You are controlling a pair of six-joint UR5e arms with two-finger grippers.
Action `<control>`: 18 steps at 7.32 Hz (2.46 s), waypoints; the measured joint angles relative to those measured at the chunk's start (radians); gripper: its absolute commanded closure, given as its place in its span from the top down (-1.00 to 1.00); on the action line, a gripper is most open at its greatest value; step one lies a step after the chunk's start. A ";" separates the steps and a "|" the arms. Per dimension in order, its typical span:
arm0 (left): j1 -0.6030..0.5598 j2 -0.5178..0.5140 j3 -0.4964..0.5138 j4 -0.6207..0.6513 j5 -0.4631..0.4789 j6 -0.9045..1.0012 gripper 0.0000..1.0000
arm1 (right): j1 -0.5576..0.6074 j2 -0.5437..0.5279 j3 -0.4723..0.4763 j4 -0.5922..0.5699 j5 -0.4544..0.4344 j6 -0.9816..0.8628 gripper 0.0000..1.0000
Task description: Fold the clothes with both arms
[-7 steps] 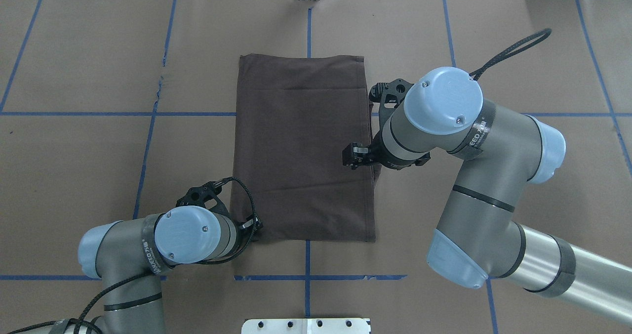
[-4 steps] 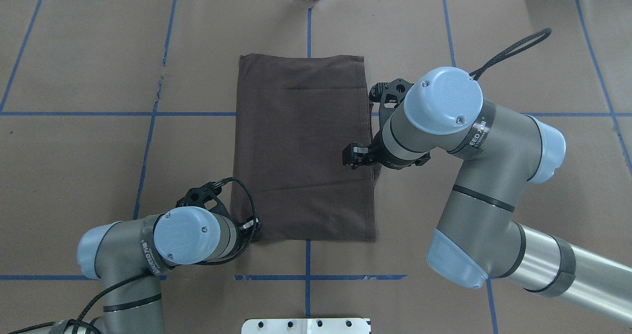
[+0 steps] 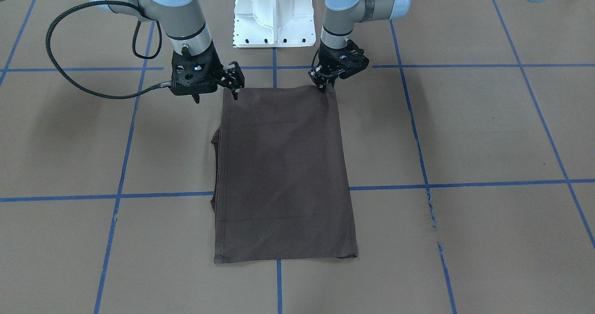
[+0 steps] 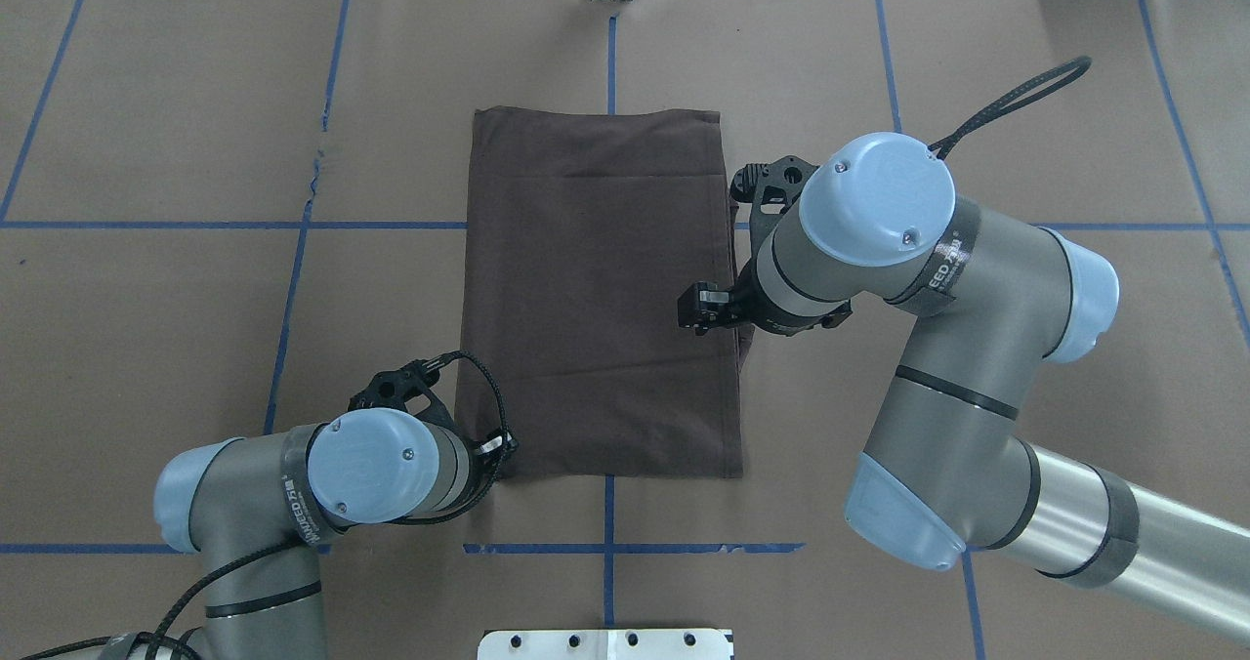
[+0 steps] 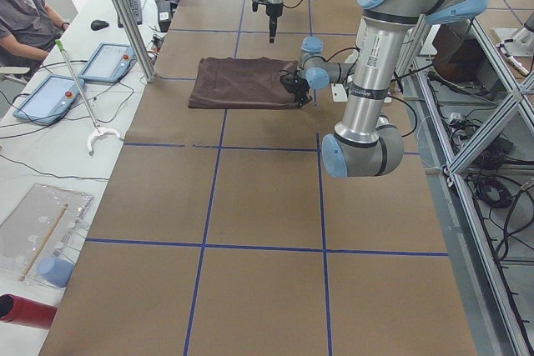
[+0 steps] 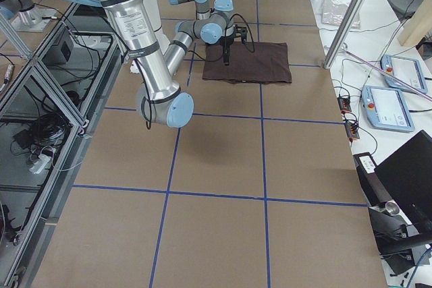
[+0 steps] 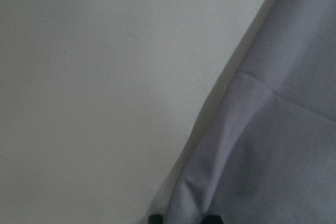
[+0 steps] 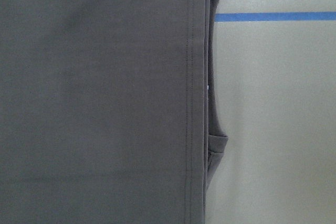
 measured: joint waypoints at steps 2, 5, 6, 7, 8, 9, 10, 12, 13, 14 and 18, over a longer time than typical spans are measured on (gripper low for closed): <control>-0.002 0.002 -0.029 0.006 -0.001 0.003 -1.00 | 0.000 -0.005 0.000 0.001 0.001 0.000 1.00; -0.001 0.003 -0.036 0.007 -0.004 0.010 -1.00 | -0.004 -0.020 0.002 0.002 0.000 0.015 1.00; -0.001 0.002 -0.036 0.007 -0.007 0.010 -1.00 | -0.020 -0.029 0.004 0.015 -0.001 0.079 1.00; 0.000 0.002 -0.036 0.007 -0.010 0.011 -1.00 | -0.055 -0.042 0.006 0.067 -0.005 0.208 1.00; 0.000 0.002 -0.036 0.007 -0.010 0.011 -1.00 | -0.101 -0.059 0.007 0.127 -0.019 0.363 1.00; 0.000 0.003 -0.036 0.006 -0.011 0.011 -1.00 | -0.154 -0.067 0.006 0.155 -0.056 0.502 1.00; 0.000 0.003 -0.034 0.006 -0.011 0.011 -1.00 | -0.202 -0.070 -0.005 0.162 -0.111 0.597 1.00; 0.000 0.002 -0.035 0.005 -0.011 0.011 -1.00 | -0.242 -0.067 -0.065 0.164 -0.178 0.670 1.00; 0.000 0.001 -0.036 0.004 -0.011 0.011 -1.00 | -0.247 -0.068 -0.089 0.164 -0.190 0.678 1.00; 0.000 0.000 -0.037 0.004 -0.011 0.011 -1.00 | -0.249 -0.071 -0.100 0.164 -0.194 0.681 1.00; -0.001 -0.003 -0.037 0.005 -0.009 0.011 -1.00 | -0.251 -0.079 -0.129 0.165 -0.202 0.680 1.00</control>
